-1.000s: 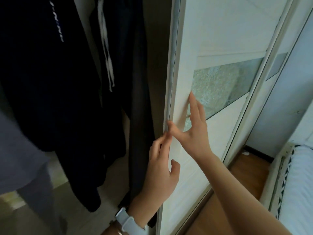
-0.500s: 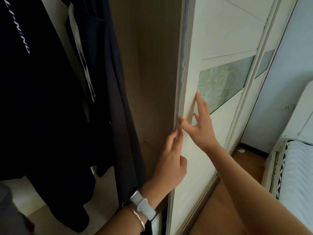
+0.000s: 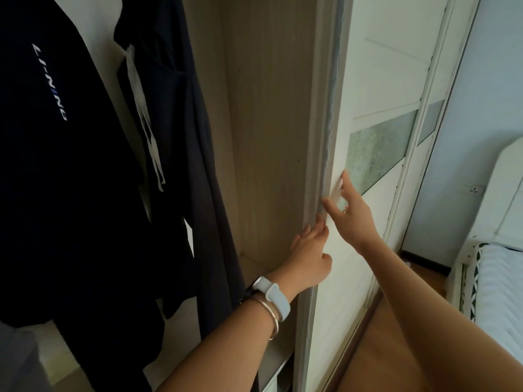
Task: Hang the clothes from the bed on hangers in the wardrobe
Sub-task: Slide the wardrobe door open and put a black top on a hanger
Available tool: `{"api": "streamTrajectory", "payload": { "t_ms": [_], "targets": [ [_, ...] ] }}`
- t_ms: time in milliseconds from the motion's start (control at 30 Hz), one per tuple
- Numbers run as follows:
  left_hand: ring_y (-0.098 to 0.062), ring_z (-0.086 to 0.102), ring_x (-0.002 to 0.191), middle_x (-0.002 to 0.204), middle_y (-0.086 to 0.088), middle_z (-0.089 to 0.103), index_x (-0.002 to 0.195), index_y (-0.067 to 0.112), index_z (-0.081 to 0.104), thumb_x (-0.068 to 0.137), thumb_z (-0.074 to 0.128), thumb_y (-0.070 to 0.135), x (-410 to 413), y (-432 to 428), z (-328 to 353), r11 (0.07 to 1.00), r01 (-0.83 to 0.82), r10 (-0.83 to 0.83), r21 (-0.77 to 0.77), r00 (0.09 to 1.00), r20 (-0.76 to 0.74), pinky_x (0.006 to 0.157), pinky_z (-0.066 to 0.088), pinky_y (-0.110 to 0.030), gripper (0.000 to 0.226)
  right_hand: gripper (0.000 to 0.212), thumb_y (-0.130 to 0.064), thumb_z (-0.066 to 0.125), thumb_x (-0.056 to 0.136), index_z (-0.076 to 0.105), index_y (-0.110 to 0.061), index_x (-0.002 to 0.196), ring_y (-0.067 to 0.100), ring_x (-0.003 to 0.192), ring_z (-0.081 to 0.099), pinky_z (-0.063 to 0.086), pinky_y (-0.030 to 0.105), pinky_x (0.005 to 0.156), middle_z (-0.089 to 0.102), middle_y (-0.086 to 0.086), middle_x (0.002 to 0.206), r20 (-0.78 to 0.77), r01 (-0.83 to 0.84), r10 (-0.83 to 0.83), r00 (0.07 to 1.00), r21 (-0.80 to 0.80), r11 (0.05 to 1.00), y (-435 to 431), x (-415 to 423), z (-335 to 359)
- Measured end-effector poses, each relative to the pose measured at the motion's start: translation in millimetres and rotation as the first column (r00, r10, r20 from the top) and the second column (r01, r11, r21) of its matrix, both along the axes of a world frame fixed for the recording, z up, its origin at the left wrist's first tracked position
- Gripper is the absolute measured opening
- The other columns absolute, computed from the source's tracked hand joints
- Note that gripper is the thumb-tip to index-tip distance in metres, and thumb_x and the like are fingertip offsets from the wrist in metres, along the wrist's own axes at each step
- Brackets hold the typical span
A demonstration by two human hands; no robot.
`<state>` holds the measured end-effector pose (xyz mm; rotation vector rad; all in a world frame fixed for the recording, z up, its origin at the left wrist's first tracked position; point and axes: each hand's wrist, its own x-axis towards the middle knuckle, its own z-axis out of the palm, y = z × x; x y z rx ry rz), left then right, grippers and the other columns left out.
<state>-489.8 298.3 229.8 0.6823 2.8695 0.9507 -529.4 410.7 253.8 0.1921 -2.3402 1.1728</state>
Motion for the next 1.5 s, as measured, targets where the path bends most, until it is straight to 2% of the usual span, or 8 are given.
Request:
{"api": "streamTrajectory", "payload": {
  "t_ms": [400,700,933,1100,1200,1300,1400,1500],
  "targets": [
    [0.003,0.024,0.136,0.142,0.008,0.046,0.129,0.019,0.052,0.094,0.045,0.016,56.9,-84.4,23.5,0.982,-0.087,0.112,0.168,0.983,-0.147,0.113,0.019,-0.018,0.037,0.044,-0.008,0.053,0.089,0.047,-0.007,0.132,0.027,0.129,0.039,0.03,0.03,0.106,0.045,0.012,0.137,-0.21,0.206,-0.216,0.954,-0.067,0.976,-51.6,36.4,7.6],
    [0.011,0.06,0.089,0.088,0.021,0.069,0.085,0.04,0.066,0.085,0.057,0.014,108.4,-185.5,111.9,0.809,-0.328,0.533,0.488,0.759,-0.375,0.075,0.038,0.005,0.027,0.026,-0.006,0.056,0.087,0.064,-0.031,0.085,0.012,0.073,0.061,0.042,0.003,0.061,0.065,-0.01,0.072,-0.438,-0.373,0.266,0.859,-0.179,0.91,-133.2,64.3,88.0],
    [-0.001,0.06,0.066,0.067,0.011,0.068,0.073,0.04,0.066,0.072,0.053,0.027,87.0,-203.1,223.8,0.714,-0.423,0.698,0.558,0.367,-0.615,0.07,0.042,-0.006,0.018,0.028,-0.008,0.049,0.09,0.058,-0.032,0.079,-0.002,0.066,0.054,0.044,0.012,0.07,0.059,-0.013,0.068,-0.554,-0.65,0.403,0.729,-0.377,0.66,-161.7,17.3,189.2],
    [-0.018,0.059,0.098,0.104,-0.004,0.066,0.112,0.016,0.064,0.087,0.05,0.013,39.4,-224.9,305.5,0.56,-0.745,0.681,0.363,0.164,-0.714,0.086,0.037,-0.012,0.029,0.017,-0.023,0.049,0.09,0.058,-0.022,0.076,0.009,0.079,0.052,0.041,0.024,0.078,0.057,-0.006,0.077,-0.372,-0.734,0.635,0.677,-0.411,0.541,-186.7,-32.4,260.1],
    [-0.037,0.045,0.123,0.132,-0.018,0.05,0.125,0.011,0.054,0.085,0.048,0.012,22.6,-251.0,340.5,0.321,-0.929,0.689,0.183,0.096,-0.719,0.104,0.037,-0.037,0.04,0.014,-0.024,0.053,0.087,0.057,-0.014,0.077,0.015,0.072,0.051,0.041,0.026,0.067,0.051,0.0,0.068,-0.271,-0.781,0.752,0.601,-0.398,0.481,-203.7,-49.7,289.5],
    [-0.04,0.048,0.118,0.129,-0.023,0.05,0.122,0.002,0.05,0.086,0.043,0.009,17.5,-263.4,360.3,0.089,-0.995,0.731,0.035,0.042,-0.681,0.091,0.042,-0.037,0.037,0.011,-0.021,0.056,0.087,0.054,-0.013,0.08,0.011,0.06,0.051,0.043,0.019,0.049,0.051,-0.002,0.068,-0.151,-0.752,0.775,0.614,-0.409,0.517,-218.9,-61.1,309.8],
    [-0.034,0.058,0.107,0.12,-0.022,0.059,0.105,-0.007,0.055,0.09,0.039,0.001,14.0,-265.5,377.4,0.112,-0.994,0.796,0.018,0.079,-0.6,0.084,0.046,-0.034,0.024,0.01,-0.016,0.056,0.083,0.05,-0.013,0.076,0.013,0.058,0.042,0.035,0.023,0.051,0.044,0.002,0.066,-0.063,-0.757,0.827,0.559,-0.446,0.478,-236.4,-73.2,327.1],
    [-0.02,0.062,0.056,0.086,-0.015,0.065,0.064,0.002,0.052,0.09,0.043,-0.003,8.1,-273.2,389.8,0.234,-0.96,0.879,0.15,0.143,-0.455,0.057,0.05,-0.022,0.028,0.018,-0.016,0.052,0.087,0.045,-0.015,0.07,0.013,0.055,0.038,0.032,0.023,0.054,0.041,0.002,0.063,0.072,-0.726,0.839,0.539,-0.466,0.506,-250.2,-80.3,338.3]
  ]
}}
